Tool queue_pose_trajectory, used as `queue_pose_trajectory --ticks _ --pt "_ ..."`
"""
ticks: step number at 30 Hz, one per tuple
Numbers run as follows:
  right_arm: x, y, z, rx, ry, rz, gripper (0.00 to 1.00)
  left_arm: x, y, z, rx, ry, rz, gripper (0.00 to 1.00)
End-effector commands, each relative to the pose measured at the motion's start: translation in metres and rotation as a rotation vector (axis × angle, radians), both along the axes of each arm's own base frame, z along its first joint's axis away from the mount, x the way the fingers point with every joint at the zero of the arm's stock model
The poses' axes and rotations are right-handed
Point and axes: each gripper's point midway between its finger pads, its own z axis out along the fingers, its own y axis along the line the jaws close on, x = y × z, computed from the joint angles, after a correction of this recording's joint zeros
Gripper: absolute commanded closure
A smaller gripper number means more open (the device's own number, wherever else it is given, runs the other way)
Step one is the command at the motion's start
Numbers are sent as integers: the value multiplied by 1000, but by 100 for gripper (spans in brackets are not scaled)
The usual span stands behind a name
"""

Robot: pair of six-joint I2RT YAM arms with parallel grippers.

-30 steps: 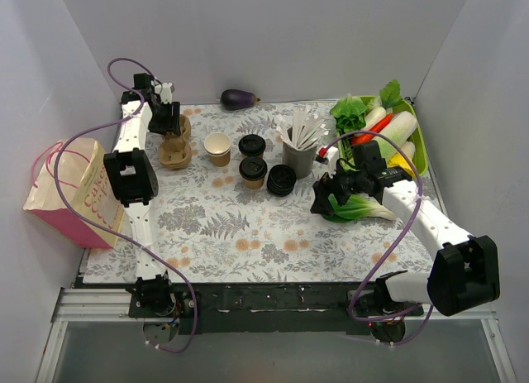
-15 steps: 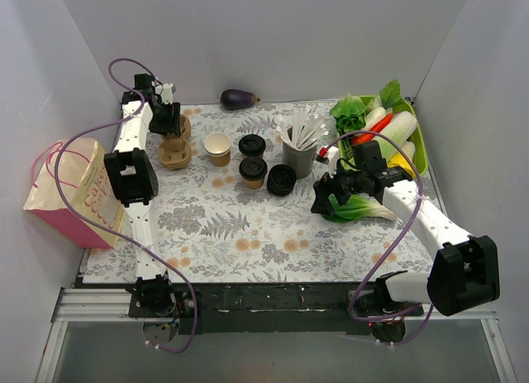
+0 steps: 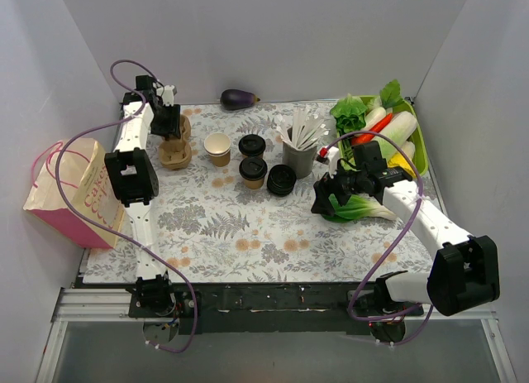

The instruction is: Pack the takeout coffee

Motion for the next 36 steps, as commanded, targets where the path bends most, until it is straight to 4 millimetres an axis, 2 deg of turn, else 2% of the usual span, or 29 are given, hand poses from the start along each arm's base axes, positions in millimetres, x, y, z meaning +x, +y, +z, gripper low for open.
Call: queue_pose_trajectory --ticks 1,5,18,20,21,22,24,26,29,34,36 --pt "3 1 5 23 -25 -4 4 -2 -4 10 -8 -8 -10 55" --pt "3 1 3 25 -21 -7 4 5 -3 25 1 -54 -12 59" --pt "4 1 5 34 -22 -9 4 22 -5 57 -4 -169 -38 71" --pt "4 0 5 33 -24 -12 4 20 -5 72 17 -215 -54 73" --pt "3 0 5 35 -21 -10 4 21 -3 63 31 -234 -65 73" --pt "3 0 5 34 -21 -12 4 19 -2 84 43 -287 -68 73" --pt "3 0 5 35 -22 -13 4 19 -3 92 50 -320 -72 73" --pt "2 -2 4 34 -20 -17 4 16 -6 109 35 -345 -79 74" --pt "1 -1 4 39 -14 -17 4 9 -8 123 28 -366 -83 75" --pt "3 2 6 54 -7 -15 4 7 -13 132 5 -393 -94 79" --pt "5 1 8 52 -12 -18 4 1 -25 149 -38 -416 -142 79"
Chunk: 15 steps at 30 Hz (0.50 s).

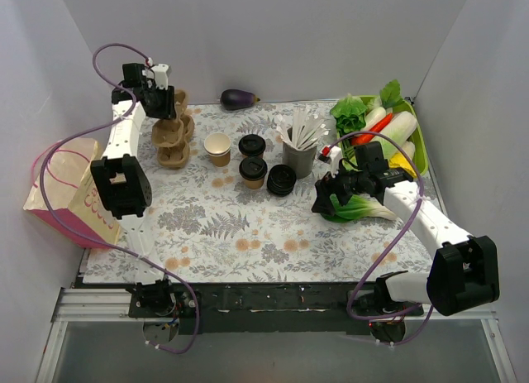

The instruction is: Pack the takeout coffee

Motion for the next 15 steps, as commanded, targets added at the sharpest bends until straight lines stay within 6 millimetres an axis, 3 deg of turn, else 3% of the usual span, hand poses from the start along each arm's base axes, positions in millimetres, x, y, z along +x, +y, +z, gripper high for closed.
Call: queue_pose_trajectory --ticks 1,5,6,7,8,9,10,11,13,14,15 --pt "3 4 11 34 -26 5 4 -13 -22 69 -55 -130 -103 79" --pt "4 0 17 39 -35 -17 4 -50 -54 99 -114 -140 -263 78" --pt "4 -1 19 44 -29 -26 5 -65 -62 95 -124 -105 -299 78" --pt "4 -2 22 51 -22 -36 5 -82 -74 113 -145 -125 -348 77" --pt "5 -4 28 56 -28 -47 5 -96 -90 117 -163 -116 -401 77" --pt "10 -4 40 63 -50 -55 5 -116 -101 108 -186 -53 -438 77" --pt "11 -6 47 66 -43 -69 5 -137 -111 121 -176 -75 -488 76" --pt "15 -10 54 69 -48 -87 5 -159 -145 123 -195 -60 -598 76" --pt "27 -14 82 76 -100 -115 6 -207 -173 106 -194 22 -725 75" --pt "29 -19 86 71 -83 -140 6 -243 -201 113 -190 17 -831 75" --pt "32 -20 96 76 -98 -143 6 -266 -214 108 -188 45 -887 74"
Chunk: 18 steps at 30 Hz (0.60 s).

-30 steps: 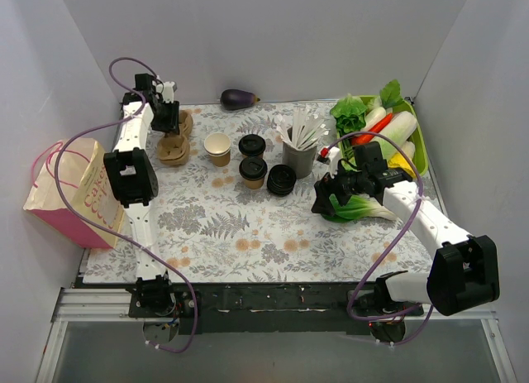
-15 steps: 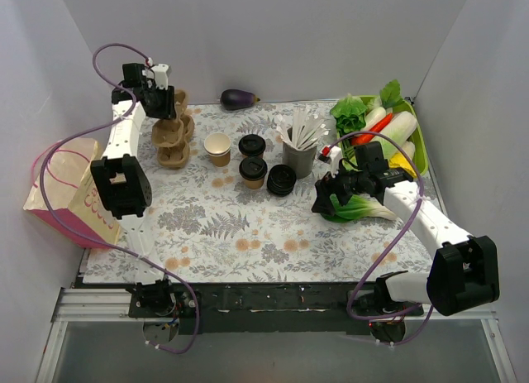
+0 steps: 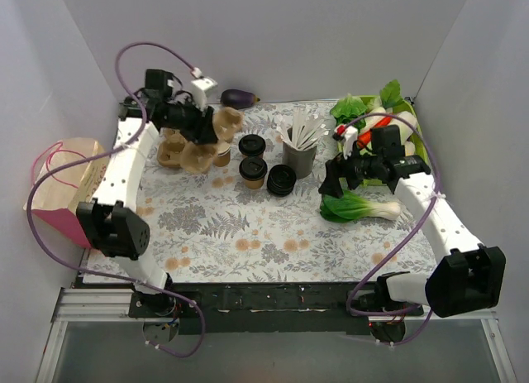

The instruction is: Pack the takeout coffee

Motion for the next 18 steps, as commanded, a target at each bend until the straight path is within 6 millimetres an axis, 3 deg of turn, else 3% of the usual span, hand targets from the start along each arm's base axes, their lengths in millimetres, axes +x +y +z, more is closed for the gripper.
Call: queue_pose_trajectory --ticks 1,2,3,4,6,7,8,12,13,15,16,18 --pt "21 -7 75 48 -122 -54 7 -135 -87 -10 -12 103 -406 74" --pt "26 -13 82 40 -123 -87 7 -170 -110 -6 -3 81 -511 74" --pt "31 -17 90 39 -136 -109 7 -182 -118 -14 22 70 -546 74" --pt "42 -26 111 50 -180 -152 7 -213 -132 -33 47 110 -636 74" --pt "53 -38 125 64 -195 -213 7 -231 -145 -41 56 88 -687 74" --pt "60 -45 141 75 -231 -241 7 -246 -156 -45 59 84 -740 74" --pt "68 -57 145 79 -236 -285 7 -255 -160 -55 67 97 -765 74" --pt "86 -75 166 120 -299 -349 7 -268 -202 -69 65 23 -879 74" --pt "87 -76 166 129 -293 -353 7 -275 -215 -82 77 40 -918 74" --pt "89 -76 168 144 -293 -349 7 -274 -240 -84 66 2 -943 74" --pt "92 -78 170 151 -299 -356 7 -276 -251 -103 98 37 -959 74" --pt "95 -87 179 161 -323 -391 7 -283 -273 -111 110 12 -1001 76"
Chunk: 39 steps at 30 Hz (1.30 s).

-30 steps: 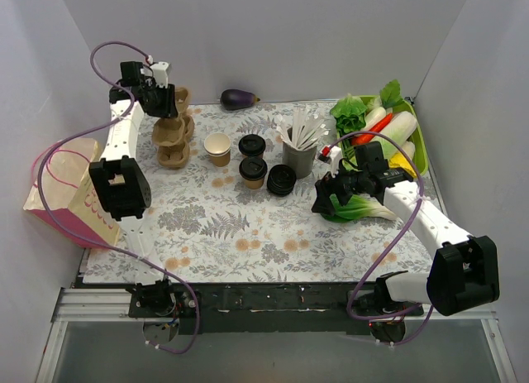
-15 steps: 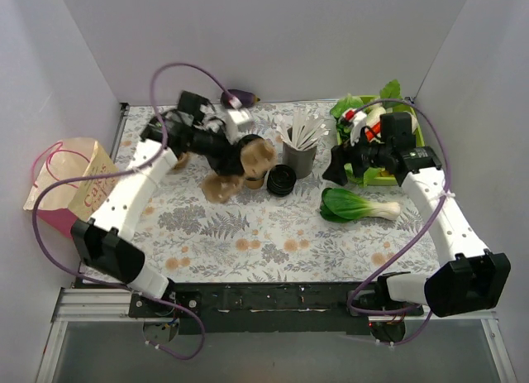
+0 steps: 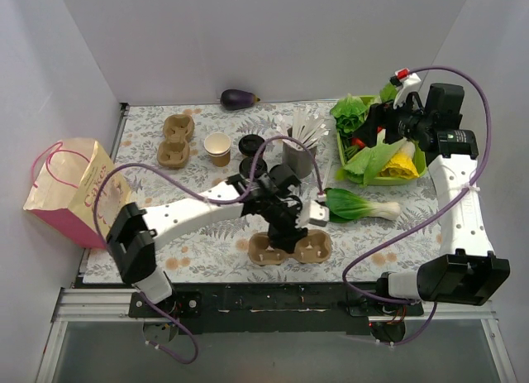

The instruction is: Pack the takeout coffee

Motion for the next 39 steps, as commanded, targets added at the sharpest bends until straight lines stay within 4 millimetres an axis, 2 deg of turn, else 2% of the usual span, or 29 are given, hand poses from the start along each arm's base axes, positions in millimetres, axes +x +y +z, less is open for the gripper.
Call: queue_pose_trajectory --ticks 1,2,3,4,5,7,9,11,12,14,16,17,18,22,23,24,25,26,27,28,29,30,31,32,33,34,36,37,39 --pt "11 -11 36 53 -100 -41 7 5 -61 -6 -80 -99 -55 76" --pt "12 -23 45 71 -113 -84 7 5 -70 -20 -53 -110 -63 76" --pt "12 -29 57 81 -138 -101 6 9 -80 -24 -64 -136 -59 76" --pt "14 -44 64 89 -155 -140 6 10 -92 -22 -77 -159 -68 76" --pt "13 -47 71 114 -158 -144 6 13 -100 -39 -45 -157 -66 76" --pt "12 -63 81 123 -178 -176 6 22 -120 -39 -62 -202 -62 75" --pt "7 -65 84 150 -171 -175 6 32 -136 -50 -64 -228 -43 75" --pt "5 -70 79 156 -164 -183 6 34 -151 -45 -90 -250 -51 71" --pt "4 -70 77 158 -163 -184 6 34 -155 -55 -77 -239 -57 70" --pt "3 -71 70 163 -151 -187 6 33 -163 -54 -91 -234 -64 62" --pt "2 -72 67 171 -141 -190 6 27 -163 -56 -96 -210 -86 50" --pt "3 -72 62 178 -128 -188 6 26 -164 -55 -103 -200 -91 33" --pt "3 -72 60 185 -121 -189 6 24 -163 -54 -105 -195 -100 2" --pt "9 -69 57 230 -94 -180 7 22 -161 -21 -160 -209 -81 2" --pt "11 -70 56 235 -89 -181 7 25 -157 2 -192 -232 -65 2" --pt "12 -70 56 240 -88 -182 7 28 -152 14 -203 -241 -52 2" --pt "14 -70 56 244 -89 -182 7 36 -146 27 -210 -240 -8 2" --pt "16 -69 56 253 -91 -174 7 41 -133 56 -240 -253 29 2" --pt "17 -69 57 259 -94 -169 7 48 -123 69 -250 -246 69 2" --pt "17 -67 58 267 -93 -160 7 70 -104 85 -255 -229 161 2" --pt "18 -64 57 283 -88 -135 7 77 -82 107 -266 -225 225 2" --pt "19 -62 56 289 -83 -123 7 92 -64 118 -258 -236 294 2" --pt "19 -56 54 291 -77 -102 8 122 -37 130 -249 -257 398 2" --pt "19 -52 52 288 -74 -81 8 134 -12 131 -199 -261 466 2" --pt "19 -48 49 259 -84 -58 9 149 16 143 -180 -326 558 2" --pt "16 -35 45 247 -79 -18 9 173 48 146 -147 -356 657 2" --pt "13 -22 33 182 -70 30 10 183 91 163 -121 -414 768 2" --pt "9 -1 28 154 -66 91 11 197 121 170 -87 -473 877 2" --pt "5 16 16 107 -45 132 11 208 158 184 -75 -519 1011 2"
